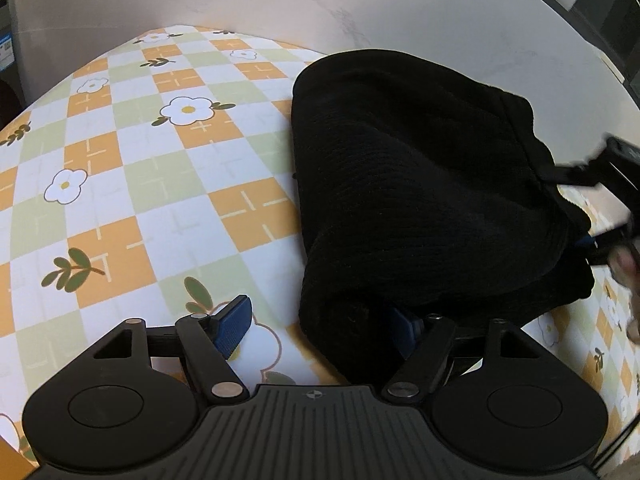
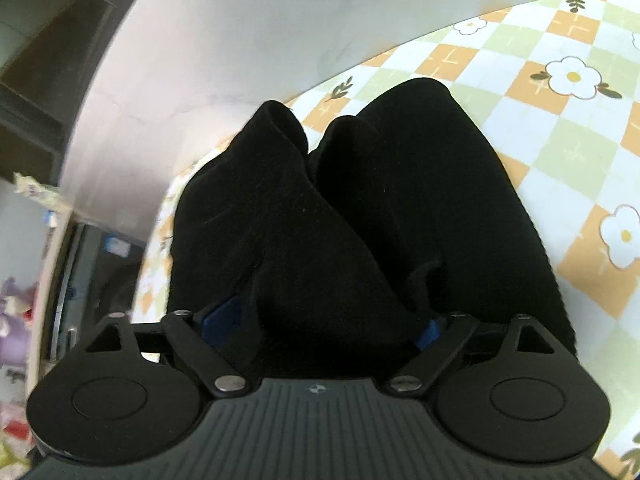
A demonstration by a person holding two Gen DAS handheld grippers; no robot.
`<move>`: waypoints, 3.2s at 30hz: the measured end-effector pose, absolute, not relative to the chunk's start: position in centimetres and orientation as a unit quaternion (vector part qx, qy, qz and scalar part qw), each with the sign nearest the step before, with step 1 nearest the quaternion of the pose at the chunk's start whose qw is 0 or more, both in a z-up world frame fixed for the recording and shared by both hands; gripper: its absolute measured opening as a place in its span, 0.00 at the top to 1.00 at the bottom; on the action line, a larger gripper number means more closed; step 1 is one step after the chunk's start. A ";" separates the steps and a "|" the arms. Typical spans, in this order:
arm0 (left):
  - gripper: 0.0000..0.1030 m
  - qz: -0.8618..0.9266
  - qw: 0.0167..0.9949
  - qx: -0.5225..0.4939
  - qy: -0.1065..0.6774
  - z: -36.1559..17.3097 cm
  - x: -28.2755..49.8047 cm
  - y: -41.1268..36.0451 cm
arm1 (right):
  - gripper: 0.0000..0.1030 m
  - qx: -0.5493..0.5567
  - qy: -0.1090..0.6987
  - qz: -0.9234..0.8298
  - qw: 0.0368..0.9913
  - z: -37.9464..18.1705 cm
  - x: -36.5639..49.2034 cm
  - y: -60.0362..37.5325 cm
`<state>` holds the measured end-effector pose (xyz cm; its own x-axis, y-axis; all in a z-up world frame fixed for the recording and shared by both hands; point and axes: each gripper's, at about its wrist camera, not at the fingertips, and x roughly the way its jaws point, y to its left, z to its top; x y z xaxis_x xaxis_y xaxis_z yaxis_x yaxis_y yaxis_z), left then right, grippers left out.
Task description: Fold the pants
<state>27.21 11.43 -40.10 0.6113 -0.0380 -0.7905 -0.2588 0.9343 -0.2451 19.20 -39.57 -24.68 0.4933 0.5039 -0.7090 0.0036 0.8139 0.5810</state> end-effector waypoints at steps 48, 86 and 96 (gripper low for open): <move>0.60 0.030 0.896 -0.255 0.364 -33.0 31.2 13.8 | 0.45 0.308 0.385 0.152 0.857 -22.9 15.2 -50.4; 0.64 -0.048 0.884 -0.164 0.436 -37.4 35.5 3.7 | 0.07 0.086 0.402 0.098 0.906 -24.8 16.6 -40.7; 0.64 -0.070 0.879 -0.185 0.433 -37.0 34.4 4.9 | 0.02 0.115 0.435 0.107 0.887 -28.1 17.8 -42.8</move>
<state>34.43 4.89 -37.01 0.6145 -0.2829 -0.7365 -0.0373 0.9221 -0.3853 17.78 -42.76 -28.08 0.5991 0.2901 -0.7463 -0.0900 0.9505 0.2973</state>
